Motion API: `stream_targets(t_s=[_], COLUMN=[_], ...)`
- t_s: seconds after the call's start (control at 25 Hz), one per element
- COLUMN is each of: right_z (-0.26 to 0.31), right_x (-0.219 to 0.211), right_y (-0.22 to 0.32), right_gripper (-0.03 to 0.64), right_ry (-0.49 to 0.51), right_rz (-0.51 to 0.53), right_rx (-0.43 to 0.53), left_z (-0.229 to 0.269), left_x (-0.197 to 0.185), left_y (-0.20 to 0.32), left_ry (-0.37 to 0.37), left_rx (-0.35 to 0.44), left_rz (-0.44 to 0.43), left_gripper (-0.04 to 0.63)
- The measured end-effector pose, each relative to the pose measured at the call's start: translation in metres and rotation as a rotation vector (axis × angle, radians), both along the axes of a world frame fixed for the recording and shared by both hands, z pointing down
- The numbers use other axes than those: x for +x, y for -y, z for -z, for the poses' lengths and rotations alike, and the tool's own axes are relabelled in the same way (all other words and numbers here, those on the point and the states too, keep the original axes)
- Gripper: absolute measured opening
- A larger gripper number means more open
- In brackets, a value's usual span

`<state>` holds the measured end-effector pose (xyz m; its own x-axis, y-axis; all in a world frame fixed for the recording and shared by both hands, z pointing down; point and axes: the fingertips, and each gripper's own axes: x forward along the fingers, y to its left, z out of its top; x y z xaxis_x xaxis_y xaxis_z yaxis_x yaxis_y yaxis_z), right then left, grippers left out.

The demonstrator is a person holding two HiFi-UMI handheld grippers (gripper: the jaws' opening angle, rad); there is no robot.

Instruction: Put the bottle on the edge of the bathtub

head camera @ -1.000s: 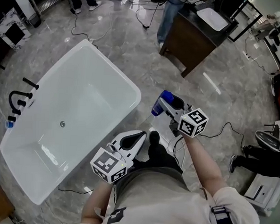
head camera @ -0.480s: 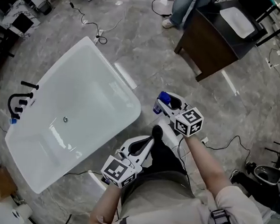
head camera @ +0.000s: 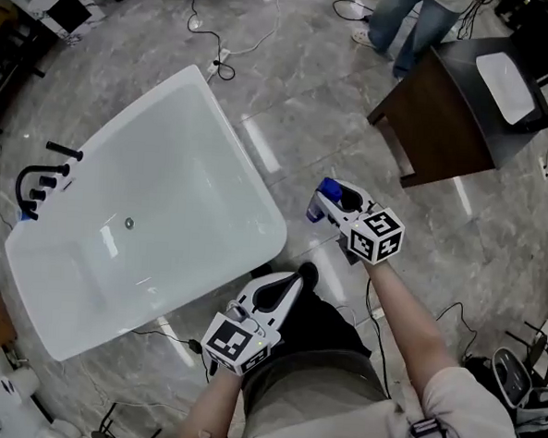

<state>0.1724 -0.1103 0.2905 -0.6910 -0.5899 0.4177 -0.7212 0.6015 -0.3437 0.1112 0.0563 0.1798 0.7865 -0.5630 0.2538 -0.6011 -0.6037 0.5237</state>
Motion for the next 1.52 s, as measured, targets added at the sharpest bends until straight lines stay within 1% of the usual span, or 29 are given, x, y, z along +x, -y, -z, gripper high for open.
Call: stream_targets(t_s=[0.12,0.24,0.32,0.36,0.4,0.48,0.52,0.56,0.64,0.68,0.76,0.84,0.92,0.96,1.04,1.12,1.24,1.36,1.48,1.52], right_z=[-0.008,-0.021,-0.035,-0.042,-0.051,-0.071,-0.083,-0.097,-0.13,-0.149,-0.188,-0.229,-0.268,-0.287,-0.322,-0.355,-0.4,-0.439,-0.473,-0.484], right_x=[-0.017,-0.042,-0.058,-0.064,-0.069,-0.076,-0.08,-0.085,-0.093,-0.095,-0.101,-0.106,-0.108,-0.11,-0.115,-0.122,-0.13,-0.136,-0.142,-0.144], right_y=[0.026,0.052,0.07,0.08,0.089,0.106,0.113,0.119,0.133,0.141,0.157,0.172,0.181,0.184,0.186,0.186,0.189,0.193,0.197,0.197], right_gripper=[0.164,0.164,0.164,0.164,0.164,0.164,0.164,0.164,0.164,0.164,0.164,0.164,0.164,0.164,0.164,0.164,0.164,0.164,0.164,0.164], right_ry=[-0.021,-0.045,-0.071,-0.083,-0.09,-0.098,-0.104,-0.111,-0.123,-0.123,-0.124,-0.142,-0.162,-0.168,-0.177,-0.192,-0.215,-0.222,-0.24,-0.246], right_rz=[-0.023,-0.04,-0.031,-0.022,-0.012,0.01,0.025,0.042,0.065,0.066,0.068,0.079,0.086,0.086,0.089,0.101,0.116,0.122,0.137,0.146], right_rx=[-0.003,-0.007,-0.01,-0.016,-0.024,-0.036,-0.039,-0.041,-0.048,-0.054,-0.069,-0.08,-0.093,-0.102,-0.124,-0.14,-0.148,-0.155,-0.149,-0.154], left_z=[-0.008,-0.018,-0.028,-0.033,-0.037,-0.047,-0.057,-0.071,-0.104,-0.12,-0.154,-0.189,-0.228,-0.25,-0.295,-0.332,-0.374,-0.408,-0.443,-0.454], left_x=[-0.013,-0.038,-0.058,-0.068,-0.077,-0.097,-0.108,-0.12,-0.143,-0.154,-0.173,-0.185,-0.191,-0.195,-0.201,-0.205,-0.209,-0.209,-0.209,-0.211], left_y=[0.015,0.038,0.059,0.069,0.08,0.102,0.113,0.122,0.14,0.15,0.171,0.191,0.208,0.214,0.221,0.225,0.234,0.236,0.237,0.236], left_ry=[-0.025,-0.032,-0.022,-0.031,-0.064,-0.166,-0.177,-0.144,-0.048,-0.02,0.007,0.0,-0.048,-0.049,0.009,0.055,0.069,0.051,-0.003,-0.008], left_rx=[0.014,0.026,0.031,0.026,0.013,-0.029,-0.047,-0.058,-0.067,-0.073,-0.085,-0.108,-0.159,-0.187,-0.23,-0.26,-0.287,-0.33,-0.4,-0.423], left_rz=[-0.011,-0.014,0.013,0.034,0.058,0.106,0.129,0.15,0.187,0.206,0.246,0.291,0.347,0.375,0.411,0.424,0.428,0.457,0.518,0.542], left_gripper=[0.057,0.057,0.055,0.057,0.055,0.055,0.055,0.057,0.055,0.055,0.057,0.055,0.055,0.055,0.055,0.055,0.055,0.055,0.057,0.055])
